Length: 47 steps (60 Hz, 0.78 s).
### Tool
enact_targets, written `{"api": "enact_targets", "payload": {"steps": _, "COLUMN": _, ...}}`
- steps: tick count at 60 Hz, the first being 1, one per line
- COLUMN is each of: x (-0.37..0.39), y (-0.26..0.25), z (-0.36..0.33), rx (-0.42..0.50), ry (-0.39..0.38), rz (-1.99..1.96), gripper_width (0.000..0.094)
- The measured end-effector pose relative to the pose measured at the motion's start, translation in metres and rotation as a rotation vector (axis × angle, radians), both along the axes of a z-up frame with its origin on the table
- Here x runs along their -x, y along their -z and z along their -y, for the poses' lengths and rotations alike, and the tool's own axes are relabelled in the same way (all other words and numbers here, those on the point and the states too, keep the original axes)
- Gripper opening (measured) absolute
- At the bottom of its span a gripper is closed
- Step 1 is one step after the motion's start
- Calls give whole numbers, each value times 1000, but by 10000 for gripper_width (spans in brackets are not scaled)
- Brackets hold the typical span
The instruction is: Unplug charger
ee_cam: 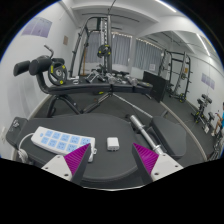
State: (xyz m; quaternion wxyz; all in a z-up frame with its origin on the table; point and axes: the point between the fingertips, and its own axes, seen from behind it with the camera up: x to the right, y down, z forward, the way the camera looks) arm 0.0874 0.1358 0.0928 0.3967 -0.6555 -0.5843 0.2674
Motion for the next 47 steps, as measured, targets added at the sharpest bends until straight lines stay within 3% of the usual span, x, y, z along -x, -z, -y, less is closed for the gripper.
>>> {"api": "enact_targets", "payload": {"steps": 14, "x": -131, "y": -90, "z": 59, "rx": 48, "ry": -35, "rz": -52, "gripper_width": 854}}
{"api": "enact_targets", "payload": {"steps": 29, "x": -217, "y": -106, "z": 98, "rx": 51, "ry": -73, "rz": -54, "gripper_width": 854}}
{"api": "enact_targets", "payload": {"steps": 47, "x": -236, "y": -122, "z": 111, "rx": 46, "ry": -92, "rz": -81, "gripper_width": 854}}
